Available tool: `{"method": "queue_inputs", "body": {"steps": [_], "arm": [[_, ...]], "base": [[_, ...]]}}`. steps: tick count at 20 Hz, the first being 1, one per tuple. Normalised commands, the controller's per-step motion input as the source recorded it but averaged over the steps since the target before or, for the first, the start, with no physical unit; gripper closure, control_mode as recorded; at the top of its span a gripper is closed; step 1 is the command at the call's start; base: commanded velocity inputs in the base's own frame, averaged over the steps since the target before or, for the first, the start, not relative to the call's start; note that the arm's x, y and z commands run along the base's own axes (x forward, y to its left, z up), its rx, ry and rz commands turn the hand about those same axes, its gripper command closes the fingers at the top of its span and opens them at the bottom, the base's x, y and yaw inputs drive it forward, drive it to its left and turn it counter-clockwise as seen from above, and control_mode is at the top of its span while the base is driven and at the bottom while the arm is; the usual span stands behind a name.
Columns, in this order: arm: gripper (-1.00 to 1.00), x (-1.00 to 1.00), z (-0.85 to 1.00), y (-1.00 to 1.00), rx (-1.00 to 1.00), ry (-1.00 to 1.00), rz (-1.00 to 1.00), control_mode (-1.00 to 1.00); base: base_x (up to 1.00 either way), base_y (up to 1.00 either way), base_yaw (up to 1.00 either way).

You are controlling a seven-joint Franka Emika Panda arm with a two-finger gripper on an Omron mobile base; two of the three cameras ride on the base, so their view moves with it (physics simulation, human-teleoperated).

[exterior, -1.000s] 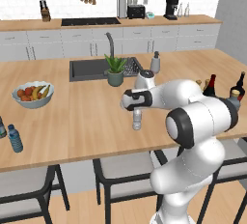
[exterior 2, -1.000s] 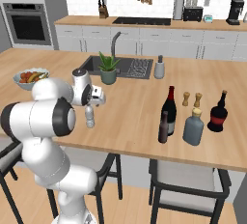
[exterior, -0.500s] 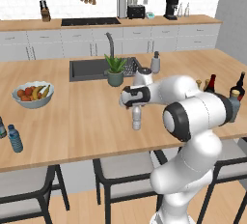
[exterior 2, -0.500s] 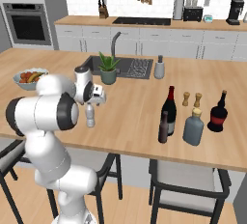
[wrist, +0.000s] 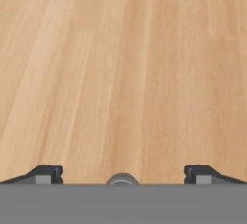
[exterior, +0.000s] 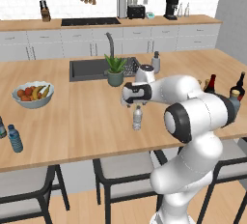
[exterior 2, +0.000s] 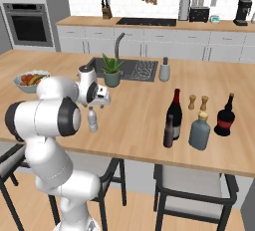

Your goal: Move the plastic bottles in the middle to the plastics group, and the glass bottles in the middle to the glass group.

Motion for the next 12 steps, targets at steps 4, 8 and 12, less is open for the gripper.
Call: {"method": "queue_inputs", "body": {"steps": [4, 8, 12], "arm": [[-1.00, -0.19, 0.00, -0.03, 0.02, -0.04, 0.00, -1.00], [-1.00, -0.07, -0.27, 0.00, 0.01, -0.04, 0.00, -1.00], [-1.00, -0.06, -0.28, 0.00, 0.00, -0.02, 0.00, -1.00]], "base": [[0.00, 0.00, 0.00], [0.00, 0.00, 0.00], [0.00, 0.00, 0.00]]}}
